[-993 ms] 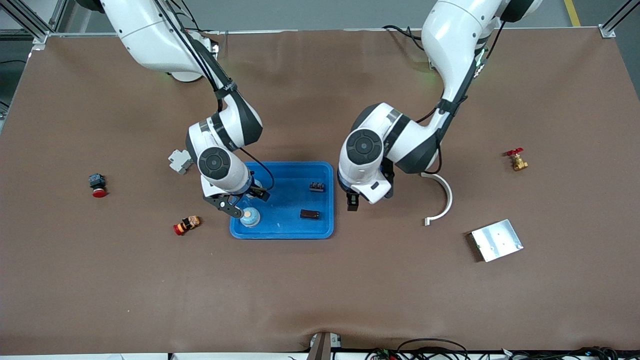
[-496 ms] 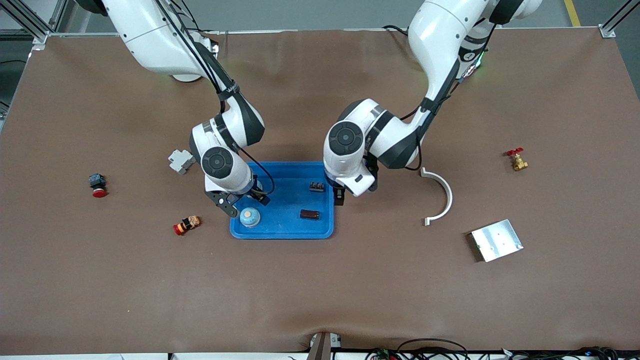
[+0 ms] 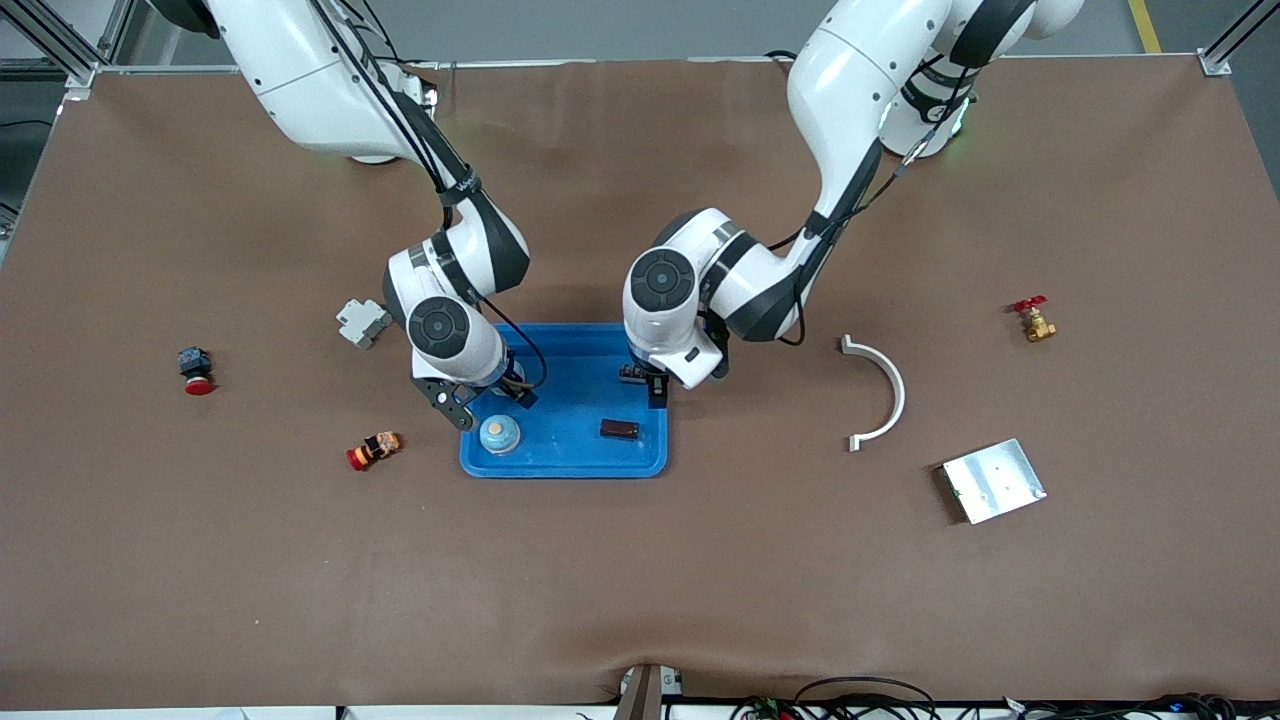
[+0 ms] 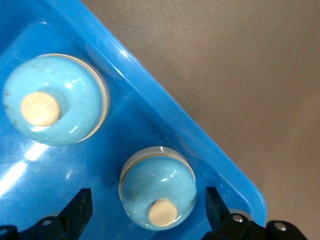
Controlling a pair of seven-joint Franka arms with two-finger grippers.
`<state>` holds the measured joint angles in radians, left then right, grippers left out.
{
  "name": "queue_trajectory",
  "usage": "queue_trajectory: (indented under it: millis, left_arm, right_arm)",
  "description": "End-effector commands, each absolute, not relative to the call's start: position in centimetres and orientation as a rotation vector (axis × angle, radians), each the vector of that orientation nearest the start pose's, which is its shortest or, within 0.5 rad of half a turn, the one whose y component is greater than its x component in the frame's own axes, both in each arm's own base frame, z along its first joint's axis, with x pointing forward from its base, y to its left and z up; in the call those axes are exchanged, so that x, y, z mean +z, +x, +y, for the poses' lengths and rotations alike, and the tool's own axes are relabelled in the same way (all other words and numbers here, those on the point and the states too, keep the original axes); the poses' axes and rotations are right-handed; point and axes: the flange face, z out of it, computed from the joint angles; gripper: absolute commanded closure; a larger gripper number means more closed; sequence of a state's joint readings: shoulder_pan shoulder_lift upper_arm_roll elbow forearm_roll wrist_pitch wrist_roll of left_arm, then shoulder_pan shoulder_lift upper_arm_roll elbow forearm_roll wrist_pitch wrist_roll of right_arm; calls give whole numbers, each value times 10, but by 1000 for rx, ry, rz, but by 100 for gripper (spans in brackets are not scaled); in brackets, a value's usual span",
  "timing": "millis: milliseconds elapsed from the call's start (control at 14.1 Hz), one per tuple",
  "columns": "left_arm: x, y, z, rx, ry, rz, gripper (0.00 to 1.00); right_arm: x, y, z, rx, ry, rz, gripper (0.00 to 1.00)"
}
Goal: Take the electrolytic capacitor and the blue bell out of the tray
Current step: 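Lower the right gripper onto a bell while the left gripper lowers to a capacitor, then grasp the blue bell with the right gripper while the left gripper grasps the capacitor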
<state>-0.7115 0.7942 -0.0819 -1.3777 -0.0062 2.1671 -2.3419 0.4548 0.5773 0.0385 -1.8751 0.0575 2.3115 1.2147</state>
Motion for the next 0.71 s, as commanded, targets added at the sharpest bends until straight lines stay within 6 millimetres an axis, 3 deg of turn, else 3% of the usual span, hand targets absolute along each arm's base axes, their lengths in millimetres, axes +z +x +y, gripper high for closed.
queue_trajectory:
  millis: [0,355,496,638]
  left_arm:
    - [237,524,-529,-91,2182,2216,0]
    - [222,527,-540,-72,2175,2186,0]
    - [215,527,-541,-69,2169,2179,0]
    - [206,522,-546,-55,2181,2164,0]
  right_arm:
    - [192,545,291,216,-2947,1232,0]
    - [191,544,296,205,-2939,1216,0]
    - [191,549,287,207,-2928,1236,0]
    - [191,547,291,216,-2926,1225,12]
